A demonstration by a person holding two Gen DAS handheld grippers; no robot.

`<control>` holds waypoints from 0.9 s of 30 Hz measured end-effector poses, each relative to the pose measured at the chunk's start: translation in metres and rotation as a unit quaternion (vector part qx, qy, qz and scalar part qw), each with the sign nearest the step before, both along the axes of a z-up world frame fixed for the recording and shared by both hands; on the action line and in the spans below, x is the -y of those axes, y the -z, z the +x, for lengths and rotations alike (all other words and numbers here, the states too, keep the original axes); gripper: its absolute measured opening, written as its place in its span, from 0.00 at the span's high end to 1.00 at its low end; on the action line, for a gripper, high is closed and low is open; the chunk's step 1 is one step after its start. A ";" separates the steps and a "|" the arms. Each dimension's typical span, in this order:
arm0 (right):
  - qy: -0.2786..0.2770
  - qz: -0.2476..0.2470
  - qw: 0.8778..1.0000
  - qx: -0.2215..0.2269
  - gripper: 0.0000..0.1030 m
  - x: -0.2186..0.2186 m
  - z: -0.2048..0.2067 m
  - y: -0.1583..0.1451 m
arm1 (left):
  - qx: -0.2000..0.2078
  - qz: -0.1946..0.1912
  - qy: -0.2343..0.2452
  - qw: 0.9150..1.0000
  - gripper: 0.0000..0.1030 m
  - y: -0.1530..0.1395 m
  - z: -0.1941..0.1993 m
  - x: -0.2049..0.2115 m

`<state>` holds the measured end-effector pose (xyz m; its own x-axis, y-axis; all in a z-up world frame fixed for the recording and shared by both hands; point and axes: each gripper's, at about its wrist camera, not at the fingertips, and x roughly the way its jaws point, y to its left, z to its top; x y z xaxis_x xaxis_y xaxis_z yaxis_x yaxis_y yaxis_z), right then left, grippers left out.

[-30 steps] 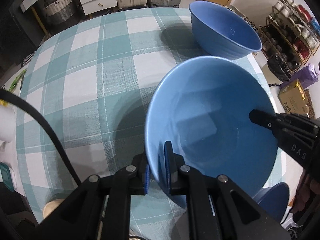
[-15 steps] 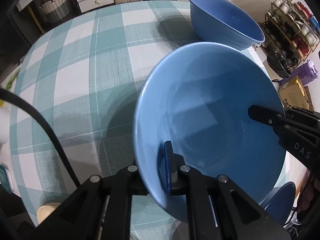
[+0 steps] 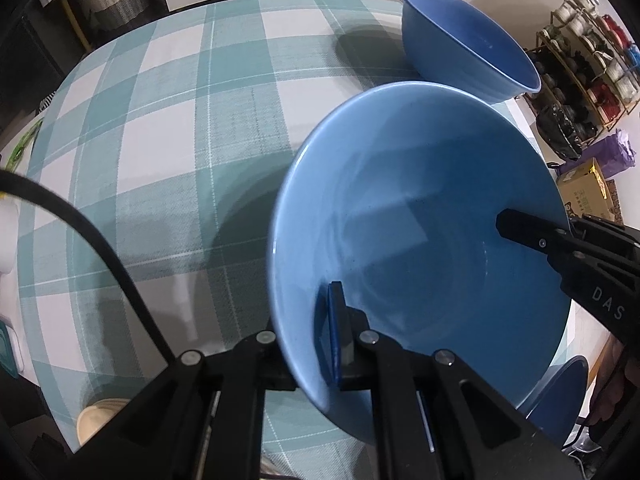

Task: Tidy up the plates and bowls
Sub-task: 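Lift the blue bowl with both grippers and carry it toward the cream plate stack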

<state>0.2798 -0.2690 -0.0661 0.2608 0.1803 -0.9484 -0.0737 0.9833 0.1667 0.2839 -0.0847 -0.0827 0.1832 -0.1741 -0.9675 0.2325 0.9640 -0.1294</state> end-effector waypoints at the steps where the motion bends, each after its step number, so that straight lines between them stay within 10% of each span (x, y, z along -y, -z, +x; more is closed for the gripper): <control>1: -0.003 -0.003 1.000 -0.001 0.93 -0.002 0.000 0.000 | 0.000 0.001 0.001 1.000 0.93 0.000 0.000 -0.001; 27: -0.005 0.043 0.999 0.017 0.93 -0.019 -0.022 -0.050 | 0.024 0.003 -0.032 0.999 0.92 -0.045 -0.039 -0.029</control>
<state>0.2581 -0.2501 -0.0159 0.2904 0.2644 -0.9197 -0.0906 0.9644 0.2486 0.2452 -0.0558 -0.0374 0.2404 -0.1545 -0.9583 0.1771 0.9777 -0.1132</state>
